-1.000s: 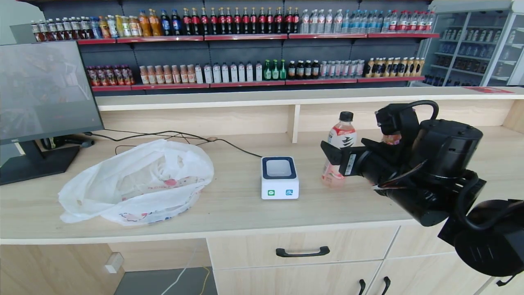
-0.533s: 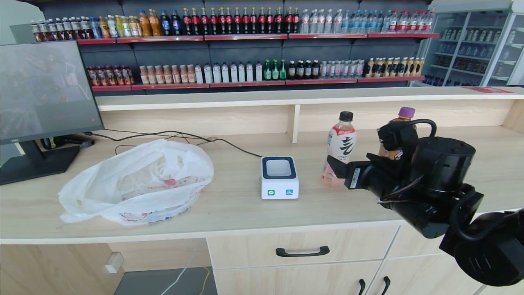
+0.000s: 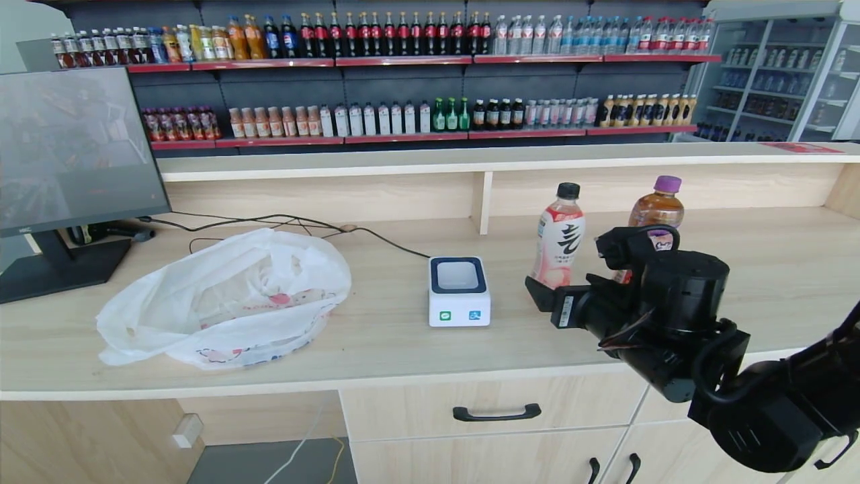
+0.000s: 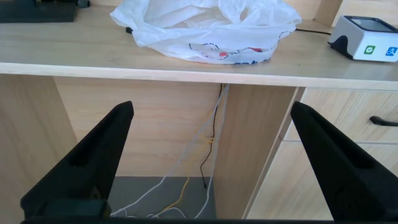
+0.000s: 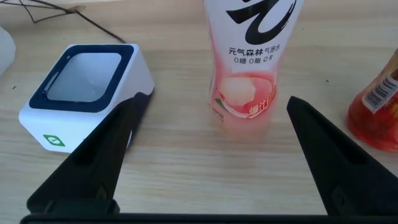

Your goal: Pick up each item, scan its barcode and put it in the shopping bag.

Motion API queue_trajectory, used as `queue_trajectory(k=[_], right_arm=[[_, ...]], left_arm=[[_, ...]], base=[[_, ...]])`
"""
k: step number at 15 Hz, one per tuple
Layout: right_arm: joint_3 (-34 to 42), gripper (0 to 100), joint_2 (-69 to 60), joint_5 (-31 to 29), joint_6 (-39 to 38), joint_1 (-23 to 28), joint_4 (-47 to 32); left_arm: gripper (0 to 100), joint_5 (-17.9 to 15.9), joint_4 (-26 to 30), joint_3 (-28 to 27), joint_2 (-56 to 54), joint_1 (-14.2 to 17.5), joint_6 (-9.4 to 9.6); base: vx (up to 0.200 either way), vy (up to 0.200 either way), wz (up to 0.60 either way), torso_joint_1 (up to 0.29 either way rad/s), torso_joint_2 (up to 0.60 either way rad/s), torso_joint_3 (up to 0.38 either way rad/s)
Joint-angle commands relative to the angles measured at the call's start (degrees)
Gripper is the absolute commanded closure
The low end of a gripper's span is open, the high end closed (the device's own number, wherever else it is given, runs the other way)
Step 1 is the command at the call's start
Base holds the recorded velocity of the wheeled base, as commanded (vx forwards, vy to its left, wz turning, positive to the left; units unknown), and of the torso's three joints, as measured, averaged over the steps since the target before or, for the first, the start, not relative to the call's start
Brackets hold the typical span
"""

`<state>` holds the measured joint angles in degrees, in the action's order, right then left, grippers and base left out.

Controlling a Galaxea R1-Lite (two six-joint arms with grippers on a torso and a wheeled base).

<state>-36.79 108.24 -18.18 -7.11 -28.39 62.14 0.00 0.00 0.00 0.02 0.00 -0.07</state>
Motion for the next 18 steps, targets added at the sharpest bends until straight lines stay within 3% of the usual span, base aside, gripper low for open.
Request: queue_trajectory(k=[1,18], right_arm=[[-0.47,0,1.45,0.86,0.08,1.23,0.00],[-10.23,0,9.71,2.71,2.71,4.66,0.00]], left_arm=[[0,0.00,0.00,0.00,-0.02,0.00,-0.01],[0,0.00,0.00,0.00,-0.02,0.00,-0.01]], base=[[0.000,0.000,0.00,0.000,0.00,0.000],[0.000,0.000,0.00,0.000,0.00,0.000]])
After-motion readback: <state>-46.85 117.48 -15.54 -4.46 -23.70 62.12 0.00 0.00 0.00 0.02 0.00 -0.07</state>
